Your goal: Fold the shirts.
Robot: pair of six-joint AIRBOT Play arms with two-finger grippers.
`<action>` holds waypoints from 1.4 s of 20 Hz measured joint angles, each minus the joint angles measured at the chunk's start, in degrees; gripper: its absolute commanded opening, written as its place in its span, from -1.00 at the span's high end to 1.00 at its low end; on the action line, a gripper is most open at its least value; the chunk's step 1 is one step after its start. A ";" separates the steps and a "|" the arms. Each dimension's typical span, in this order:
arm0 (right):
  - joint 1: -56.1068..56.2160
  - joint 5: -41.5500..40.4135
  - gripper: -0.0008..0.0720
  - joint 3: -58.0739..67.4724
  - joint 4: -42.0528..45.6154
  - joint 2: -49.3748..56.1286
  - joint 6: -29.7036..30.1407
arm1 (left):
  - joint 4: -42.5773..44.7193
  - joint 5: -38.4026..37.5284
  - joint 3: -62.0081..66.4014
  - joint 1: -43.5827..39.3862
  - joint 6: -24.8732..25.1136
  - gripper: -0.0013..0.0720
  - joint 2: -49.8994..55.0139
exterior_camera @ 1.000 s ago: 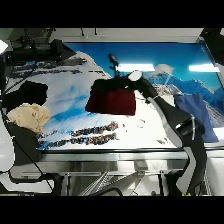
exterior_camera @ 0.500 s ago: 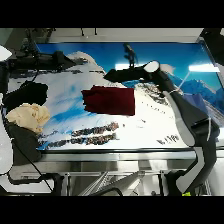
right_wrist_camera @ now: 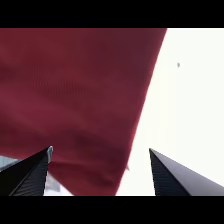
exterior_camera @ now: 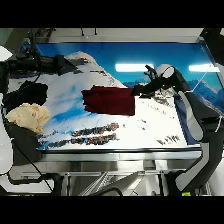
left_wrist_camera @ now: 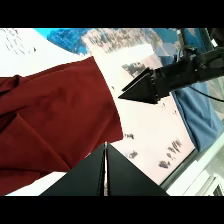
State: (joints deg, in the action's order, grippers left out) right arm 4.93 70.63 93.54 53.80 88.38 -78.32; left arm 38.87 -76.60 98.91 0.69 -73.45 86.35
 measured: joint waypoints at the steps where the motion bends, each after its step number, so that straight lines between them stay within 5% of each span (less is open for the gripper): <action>1: 0.00 -0.04 -0.89 -0.46 0.57 0.98 -0.35 | -0.02 -0.09 0.00 0.00 0.00 0.91 0.00; 6: 0.20 -0.17 -0.89 -1.25 -4.81 5.22 0.98 | 0.00 -0.33 -0.02 -0.02 0.02 0.91 0.00; 7: 0.20 -0.07 -0.55 -1.31 -6.78 5.97 1.84 | 0.00 -0.33 -0.02 -0.02 0.02 0.91 0.00; 8: 0.24 -0.20 0.44 -1.40 -8.37 6.64 2.75 | 0.00 -0.28 -0.02 -0.02 0.02 0.91 -0.02; 9: 0.26 -0.31 0.87 -1.53 -9.64 7.28 3.69 | 0.02 -0.31 -0.02 -0.02 0.02 0.91 -0.02; 15: -0.50 0.04 0.93 0.98 -22.95 4.70 10.67 | 0.02 -0.35 -0.02 -0.02 0.02 0.91 -0.02; 22: -11.17 -7.61 0.93 12.39 -26.91 -6.21 11.43 | 0.04 -0.81 -0.02 -0.02 0.02 0.91 -0.02; 28: -25.27 -11.78 0.93 14.56 -12.74 -13.16 -6.73 | 0.04 -0.98 -0.02 -0.02 0.02 0.91 -0.02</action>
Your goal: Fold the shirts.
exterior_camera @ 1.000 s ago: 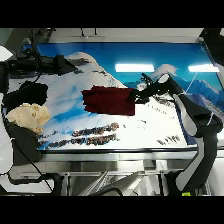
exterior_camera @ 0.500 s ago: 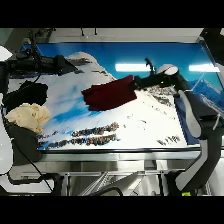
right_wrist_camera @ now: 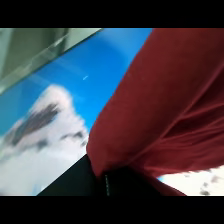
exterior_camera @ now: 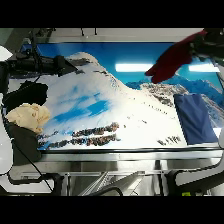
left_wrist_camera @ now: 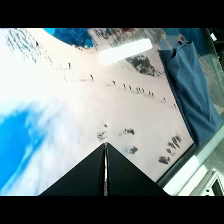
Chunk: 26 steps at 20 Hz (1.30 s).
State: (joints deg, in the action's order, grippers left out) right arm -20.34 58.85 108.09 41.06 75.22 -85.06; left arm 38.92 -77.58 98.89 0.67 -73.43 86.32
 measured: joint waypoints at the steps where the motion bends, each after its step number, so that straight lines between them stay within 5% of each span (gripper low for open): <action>1: -2.19 0.87 0.93 0.09 2.78 -0.87 -3.78 | 0.00 -0.02 0.00 0.00 0.00 0.91 0.00; 8: -12.48 21.20 0.93 0.22 27.34 -6.25 -20.94 | 0.00 -0.07 0.00 0.00 0.33 0.91 0.00; 17: -14.10 41.81 0.87 -7.30 47.67 -7.58 -24.04 | 0.02 -1.62 0.00 0.00 1.27 0.91 0.00; 19: -14.12 44.00 -0.45 -11.02 49.00 -7.80 -24.11 | 0.04 -2.29 0.00 0.00 1.33 0.91 0.00; 20: -14.12 44.81 -0.66 -12.68 49.40 -7.87 -24.26 | 0.04 -2.73 0.00 0.00 1.49 0.91 0.00; 26: -14.14 46.07 -0.65 -16.41 51.32 -7.13 -24.46 | 0.04 -4.76 0.00 0.00 1.46 0.91 0.00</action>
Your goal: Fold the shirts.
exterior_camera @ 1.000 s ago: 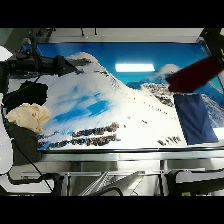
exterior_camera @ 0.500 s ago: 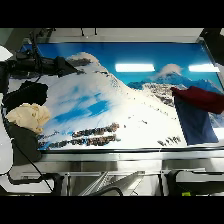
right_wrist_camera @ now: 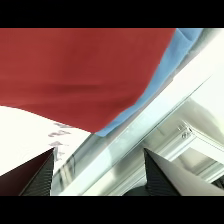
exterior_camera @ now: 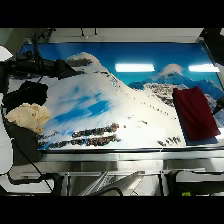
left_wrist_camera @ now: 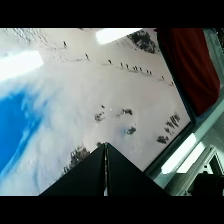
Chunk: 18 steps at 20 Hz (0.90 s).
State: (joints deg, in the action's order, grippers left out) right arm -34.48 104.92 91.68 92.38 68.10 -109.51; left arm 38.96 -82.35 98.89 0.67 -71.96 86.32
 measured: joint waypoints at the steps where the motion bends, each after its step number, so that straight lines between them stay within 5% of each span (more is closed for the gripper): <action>1: 0.02 0.00 -0.63 -0.17 0.15 0.22 0.00 | 0.00 -0.02 0.00 0.00 0.00 0.91 0.00; 2: 0.04 -0.17 -0.17 -0.31 0.15 0.44 0.00 | 0.00 -0.02 0.00 0.00 0.00 0.91 0.00; 3: 0.11 -0.61 0.65 -0.39 -0.07 0.68 -0.02 | 0.00 -0.02 0.00 0.00 0.00 0.91 0.00; 4: 0.24 -1.07 0.92 -0.46 -1.01 0.87 0.00 | -0.02 0.00 0.00 0.00 0.04 0.91 0.00; 11: 7.89 -9.27 0.93 -0.63 -14.78 1.33 3.30 | 0.11 -1.36 -0.04 0.63 0.63 0.92 -0.35; 18: 34.01 -19.87 0.94 -8.83 -19.87 -1.73 8.48 | 2.91 -5.55 -10.97 -0.74 0.15 0.92 -10.05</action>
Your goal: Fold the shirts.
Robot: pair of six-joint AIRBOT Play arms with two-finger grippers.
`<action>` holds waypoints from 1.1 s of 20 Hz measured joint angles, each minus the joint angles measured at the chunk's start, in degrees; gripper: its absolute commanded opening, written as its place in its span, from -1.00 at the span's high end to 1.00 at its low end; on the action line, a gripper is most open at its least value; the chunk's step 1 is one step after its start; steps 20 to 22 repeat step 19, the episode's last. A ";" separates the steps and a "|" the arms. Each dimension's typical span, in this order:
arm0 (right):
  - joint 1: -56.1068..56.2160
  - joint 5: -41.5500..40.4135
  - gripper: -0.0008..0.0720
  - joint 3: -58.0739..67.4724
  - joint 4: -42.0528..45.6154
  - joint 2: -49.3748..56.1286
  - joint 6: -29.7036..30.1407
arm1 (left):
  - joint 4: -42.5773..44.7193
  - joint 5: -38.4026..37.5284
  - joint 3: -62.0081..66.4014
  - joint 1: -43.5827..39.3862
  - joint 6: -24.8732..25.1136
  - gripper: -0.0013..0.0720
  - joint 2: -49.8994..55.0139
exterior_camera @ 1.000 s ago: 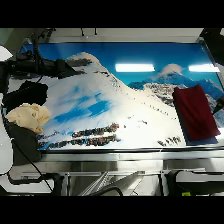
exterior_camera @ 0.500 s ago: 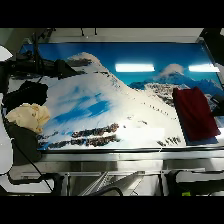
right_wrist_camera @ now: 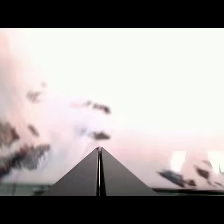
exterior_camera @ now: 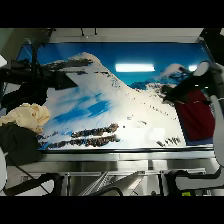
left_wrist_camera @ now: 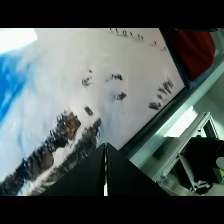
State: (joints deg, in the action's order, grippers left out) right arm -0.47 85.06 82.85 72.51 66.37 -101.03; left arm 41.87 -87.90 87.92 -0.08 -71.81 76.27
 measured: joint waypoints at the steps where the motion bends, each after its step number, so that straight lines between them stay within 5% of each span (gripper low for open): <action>1: 3.78 -1.40 0.94 -2.84 -0.15 -1.40 0.46 | 1.25 0.07 -4.28 -0.37 -0.13 0.92 -2.80; 10: 19.26 -10.60 0.93 -25.94 -0.55 -17.49 4.52 | 5.25 3.34 -42.99 -1.14 -0.15 0.91 -30.58; 22: 20.20 -10.99 0.93 -28.39 -0.81 -19.45 5.09 | 5.53 5.86 -50.69 -1.11 -0.26 0.91 -42.47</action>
